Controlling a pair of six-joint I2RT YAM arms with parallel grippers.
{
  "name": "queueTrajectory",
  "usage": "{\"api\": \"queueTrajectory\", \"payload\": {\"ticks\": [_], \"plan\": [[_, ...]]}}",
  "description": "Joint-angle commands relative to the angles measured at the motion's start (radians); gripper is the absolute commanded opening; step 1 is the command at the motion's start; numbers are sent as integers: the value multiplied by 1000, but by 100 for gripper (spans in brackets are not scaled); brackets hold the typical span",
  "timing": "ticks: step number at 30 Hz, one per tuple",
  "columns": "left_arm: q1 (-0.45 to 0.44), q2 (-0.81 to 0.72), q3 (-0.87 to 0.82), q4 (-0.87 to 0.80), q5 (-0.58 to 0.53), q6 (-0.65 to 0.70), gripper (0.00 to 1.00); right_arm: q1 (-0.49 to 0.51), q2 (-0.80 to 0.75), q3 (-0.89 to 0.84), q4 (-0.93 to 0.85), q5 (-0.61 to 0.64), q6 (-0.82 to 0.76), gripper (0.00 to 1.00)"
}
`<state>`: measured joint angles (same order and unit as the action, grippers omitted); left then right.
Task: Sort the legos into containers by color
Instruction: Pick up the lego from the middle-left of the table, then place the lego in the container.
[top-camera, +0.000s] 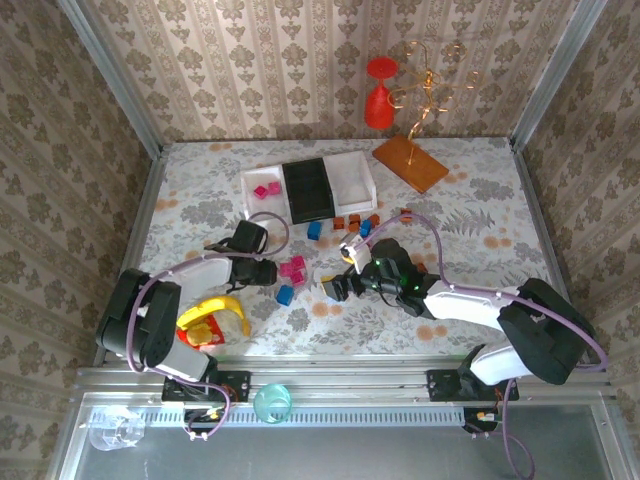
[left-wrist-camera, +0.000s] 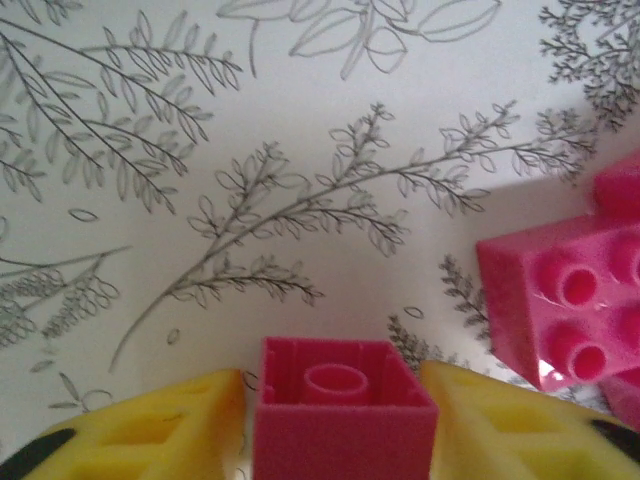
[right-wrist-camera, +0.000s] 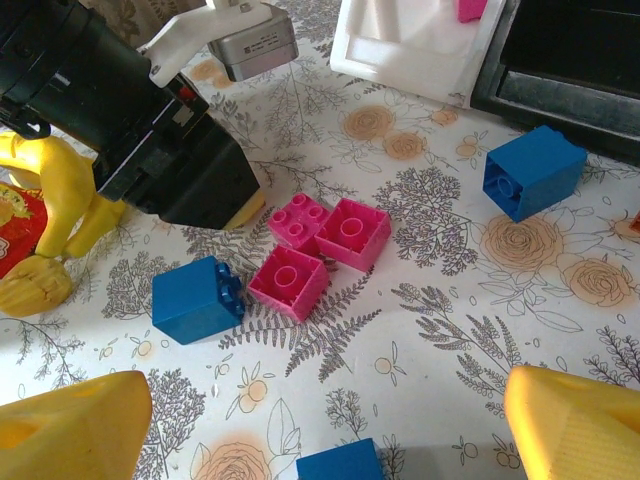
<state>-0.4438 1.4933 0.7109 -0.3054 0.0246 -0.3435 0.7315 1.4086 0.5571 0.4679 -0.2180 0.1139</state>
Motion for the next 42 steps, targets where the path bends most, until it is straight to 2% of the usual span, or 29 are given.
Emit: {"api": "queueTrajectory", "payload": {"ticks": [1, 8, 12, 18, 24, 28, 31, 36, 39, 42], "plan": [[-4, 26, 13, 98, 2, -9, 39, 6, 12, 33, -6, -2, -11, 92], [-4, -77, 23, 137, -68, -25, 32, 8, 9, 33, -9, 21, -8, 92], [28, -91, 122, 153, -105, 9, 32, 8, 3, 28, -6, 34, -7, 92], [108, 113, 365, 142, -86, 62, 33, 8, -12, 14, 5, 55, -11, 92], [138, 349, 577, 133, -75, 73, 34, 19, -45, 10, 17, 76, -3, 92], [141, 479, 714, 87, -72, 84, 37, 21, -40, 15, 12, 95, -14, 92], [141, 516, 767, 73, -68, 89, 43, 23, -34, 17, 12, 107, -16, 92], [136, 439, 713, 99, -57, 81, 62, 23, -35, 17, 7, 129, -13, 92], [120, 315, 590, 150, -64, 80, 68, 23, -40, 17, -7, 178, -9, 93], [85, 163, 432, 219, -54, 77, 70, 21, -38, 21, -37, 293, 5, 96]]}}
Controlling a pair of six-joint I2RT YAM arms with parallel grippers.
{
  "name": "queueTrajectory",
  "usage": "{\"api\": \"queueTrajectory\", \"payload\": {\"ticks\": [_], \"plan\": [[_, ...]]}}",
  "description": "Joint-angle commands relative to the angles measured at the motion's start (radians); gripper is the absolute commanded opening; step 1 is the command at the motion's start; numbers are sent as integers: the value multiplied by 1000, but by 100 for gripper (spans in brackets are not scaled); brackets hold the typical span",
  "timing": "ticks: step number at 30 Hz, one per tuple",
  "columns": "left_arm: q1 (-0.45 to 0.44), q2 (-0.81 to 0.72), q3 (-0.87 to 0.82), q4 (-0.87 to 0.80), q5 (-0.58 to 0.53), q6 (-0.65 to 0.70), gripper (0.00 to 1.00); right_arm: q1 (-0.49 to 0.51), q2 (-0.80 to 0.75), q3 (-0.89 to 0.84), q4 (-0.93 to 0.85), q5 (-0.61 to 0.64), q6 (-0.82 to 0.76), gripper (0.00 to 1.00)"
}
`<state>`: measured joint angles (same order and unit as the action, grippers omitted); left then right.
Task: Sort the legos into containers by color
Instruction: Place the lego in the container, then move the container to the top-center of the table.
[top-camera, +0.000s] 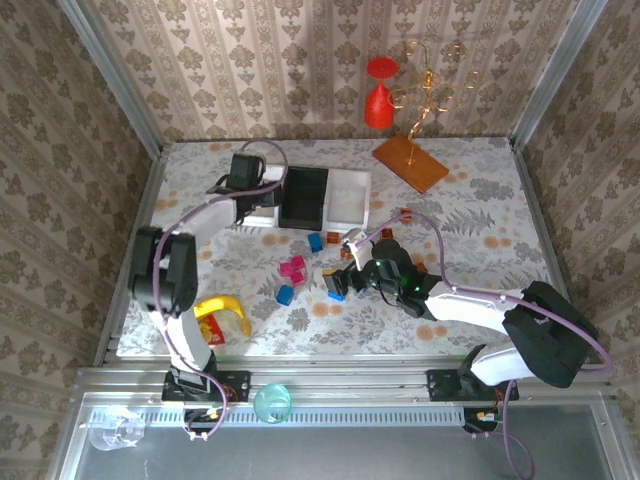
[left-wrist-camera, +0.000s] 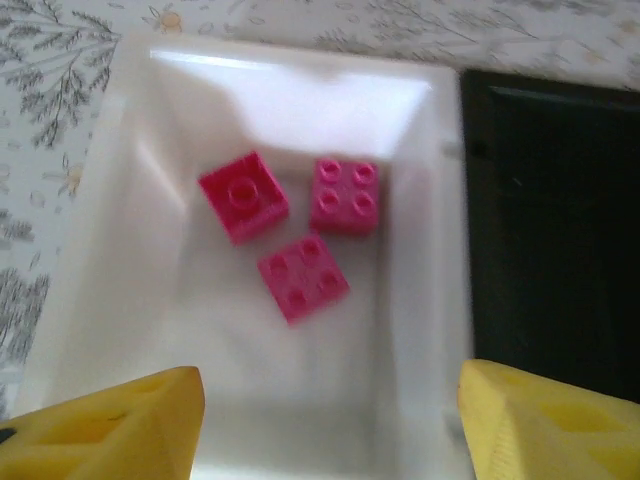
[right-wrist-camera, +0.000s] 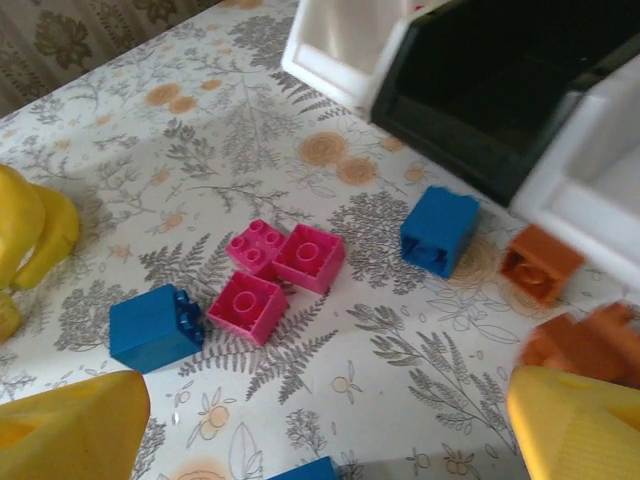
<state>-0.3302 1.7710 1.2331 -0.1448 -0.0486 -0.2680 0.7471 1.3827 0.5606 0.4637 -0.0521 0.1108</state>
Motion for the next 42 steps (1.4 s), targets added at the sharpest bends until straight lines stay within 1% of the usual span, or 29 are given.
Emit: {"api": "queueTrajectory", "payload": {"ticks": [1, 4, 7, 9, 11, 12, 13, 15, 18, 19, 21, 23, 26, 31, 34, 36, 38, 40, 42], "plan": [[-44, -171, -152, 80, 23, -1, 71, 3, -9, 20, -45, 163, 12, 97], [-75, -285, -273, 116, 31, -16, 73, -12, -5, 27, -71, 194, 26, 97], [-91, -354, -336, 93, 62, -35, 73, -35, -3, 35, -97, 204, 45, 98], [-107, -391, -379, 100, 89, -49, 73, -68, -3, 40, -122, 194, 73, 98], [-120, -412, -414, 123, 147, -65, 72, -139, 16, 64, -155, 100, 135, 96], [-121, -418, -425, 125, 180, -78, 72, -187, 51, 90, -170, 13, 184, 94], [-121, -425, -432, 121, 203, -93, 72, -224, 84, 127, -190, -43, 239, 91], [-121, -439, -452, 128, 231, -114, 72, -255, 156, 213, -256, -89, 312, 86], [-121, -450, -482, 139, 250, -129, 72, -274, 263, 324, -334, -116, 370, 79], [-150, -453, -490, 135, 252, -129, 71, -276, 300, 357, -336, -136, 385, 76], [-156, -467, -506, 125, 247, -128, 71, -278, 354, 412, -362, -147, 398, 69], [-157, -487, -526, 125, 236, -130, 71, -278, 390, 444, -355, -169, 401, 66], [-156, -514, -553, 121, 213, -130, 70, -290, 439, 477, -334, -152, 406, 64], [-158, -541, -580, 102, 208, -130, 70, -354, 521, 565, -317, -132, 373, 62], [-162, -556, -598, 101, 218, -144, 70, -393, 581, 662, -338, -179, 345, 61], [-175, -558, -600, 97, 227, -146, 70, -408, 586, 705, -358, -231, 334, 59], [-197, -551, -601, 96, 217, -144, 70, -410, 541, 700, -362, -260, 322, 59], [-214, -526, -597, 101, 214, -121, 71, -402, 460, 652, -362, -289, 316, 61], [-223, -484, -580, 96, 218, -73, 72, -385, 364, 579, -372, -287, 291, 64]]}}
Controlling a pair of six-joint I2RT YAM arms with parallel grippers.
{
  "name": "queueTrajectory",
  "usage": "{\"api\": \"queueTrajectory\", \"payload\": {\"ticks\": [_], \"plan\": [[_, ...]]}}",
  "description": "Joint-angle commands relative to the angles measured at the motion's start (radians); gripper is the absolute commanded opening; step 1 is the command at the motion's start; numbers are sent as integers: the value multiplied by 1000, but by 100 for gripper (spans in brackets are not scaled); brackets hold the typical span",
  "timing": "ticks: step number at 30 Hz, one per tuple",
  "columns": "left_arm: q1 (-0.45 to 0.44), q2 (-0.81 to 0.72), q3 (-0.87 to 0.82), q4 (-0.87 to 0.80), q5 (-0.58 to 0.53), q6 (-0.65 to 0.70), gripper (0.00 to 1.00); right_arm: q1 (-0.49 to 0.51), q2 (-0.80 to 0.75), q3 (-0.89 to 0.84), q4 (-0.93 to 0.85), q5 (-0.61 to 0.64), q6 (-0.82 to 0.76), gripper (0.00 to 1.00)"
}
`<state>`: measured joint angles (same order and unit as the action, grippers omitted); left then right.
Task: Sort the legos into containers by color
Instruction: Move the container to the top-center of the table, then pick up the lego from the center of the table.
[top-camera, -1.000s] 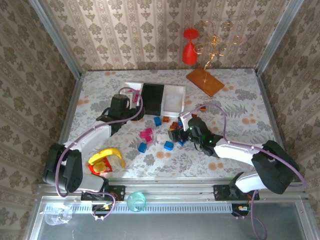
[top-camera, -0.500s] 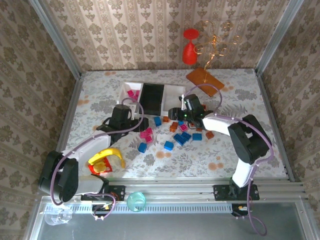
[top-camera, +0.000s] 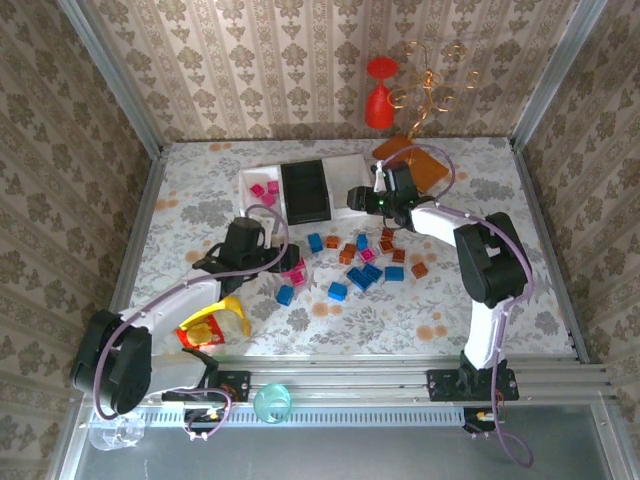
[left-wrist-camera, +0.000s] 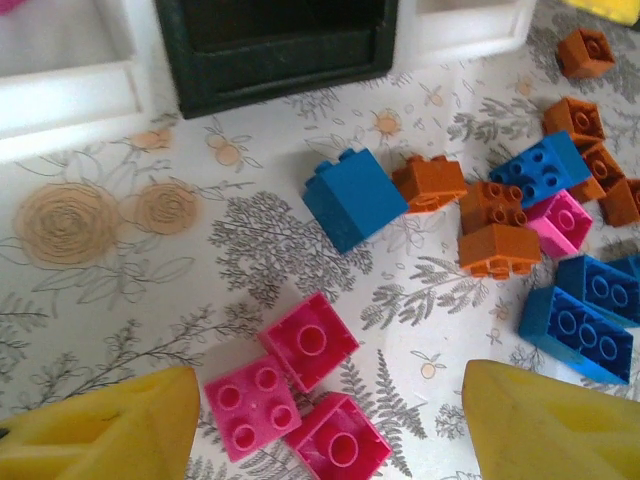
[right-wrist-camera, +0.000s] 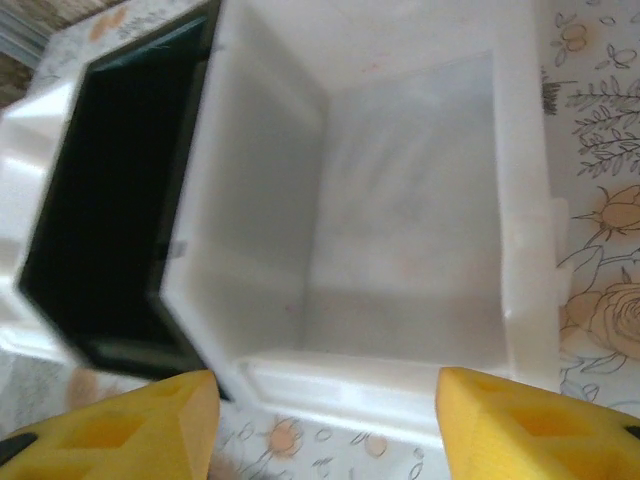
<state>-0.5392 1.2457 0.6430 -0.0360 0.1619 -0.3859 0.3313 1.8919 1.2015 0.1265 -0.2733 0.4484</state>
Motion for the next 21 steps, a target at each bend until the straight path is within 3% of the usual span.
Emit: {"api": "queueTrajectory", "payload": {"ticks": [1, 5, 9, 18, 21], "plan": [[-15, 65, 23, -22, 8, 70, 72, 39, -189, -97, -46, -53, -64, 66], [-27, 175, 118, -125, -24, 132, 73, 61, -358, -246, -96, 9, -122, 73], [-70, 269, 175, -75, -7, 161, 74, 60, -454, -362, -95, 52, -154, 78], [-88, 534, 413, -206, -161, 357, 75, 60, -494, -450, -64, 85, -169, 81], [-88, 582, 457, -203, -163, 378, 73, 60, -495, -453, -52, 77, -163, 81]]}}
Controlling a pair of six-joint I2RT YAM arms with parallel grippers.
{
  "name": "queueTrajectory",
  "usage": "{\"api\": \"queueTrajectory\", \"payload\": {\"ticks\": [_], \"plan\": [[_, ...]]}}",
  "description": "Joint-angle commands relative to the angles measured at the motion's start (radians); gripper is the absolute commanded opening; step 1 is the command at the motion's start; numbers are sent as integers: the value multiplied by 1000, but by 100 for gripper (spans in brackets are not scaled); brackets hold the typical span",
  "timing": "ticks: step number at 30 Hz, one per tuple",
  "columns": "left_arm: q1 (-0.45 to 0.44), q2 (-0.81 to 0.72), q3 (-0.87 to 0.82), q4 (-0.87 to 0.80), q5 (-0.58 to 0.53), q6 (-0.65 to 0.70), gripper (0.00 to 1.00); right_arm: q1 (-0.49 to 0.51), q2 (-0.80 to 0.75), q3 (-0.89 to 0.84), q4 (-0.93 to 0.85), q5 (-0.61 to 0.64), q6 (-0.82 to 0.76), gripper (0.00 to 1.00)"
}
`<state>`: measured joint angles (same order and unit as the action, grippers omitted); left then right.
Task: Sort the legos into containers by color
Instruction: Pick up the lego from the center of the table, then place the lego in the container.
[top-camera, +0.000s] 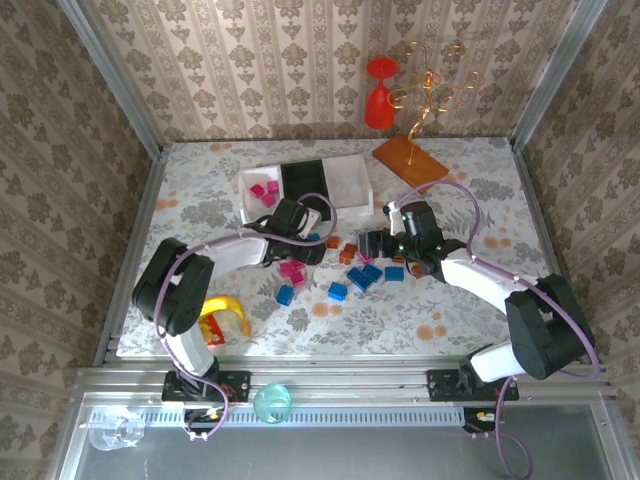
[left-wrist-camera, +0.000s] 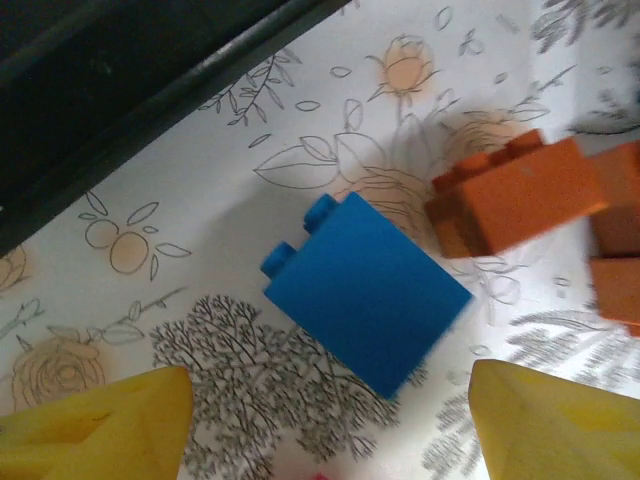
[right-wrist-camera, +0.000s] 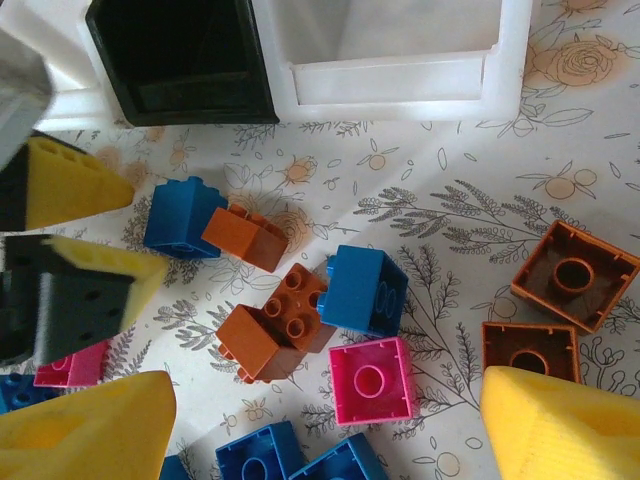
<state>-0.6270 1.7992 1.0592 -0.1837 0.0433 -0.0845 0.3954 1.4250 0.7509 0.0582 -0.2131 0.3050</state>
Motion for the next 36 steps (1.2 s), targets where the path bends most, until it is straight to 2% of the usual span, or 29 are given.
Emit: {"api": "queueTrajectory", "payload": {"ticks": [1, 5, 15, 19, 23, 26, 30, 36], "plan": [[0, 42, 54, -54, -37, 81, 71, -4, -28, -4, 18, 15, -17, 82], [0, 95, 101, -40, 23, 104, 66, -4, -28, -11, 12, 16, -20, 82], [0, 158, 162, -27, 62, 133, 49, -3, -71, -25, 12, 25, -19, 82], [-2, 64, 85, 24, 59, 88, 37, -4, -87, -27, 10, 30, -29, 82], [0, -92, -6, 117, 18, 29, 32, 4, -105, -51, 91, -63, -46, 83], [13, -156, -16, 180, -31, 2, 32, 54, -113, -68, 183, -97, -71, 86], [59, -102, 88, 174, -80, -10, 30, 124, -89, -46, 243, -50, -90, 88], [113, 121, 364, 83, -133, 45, 31, 145, -68, -21, 273, -31, -69, 89]]}}
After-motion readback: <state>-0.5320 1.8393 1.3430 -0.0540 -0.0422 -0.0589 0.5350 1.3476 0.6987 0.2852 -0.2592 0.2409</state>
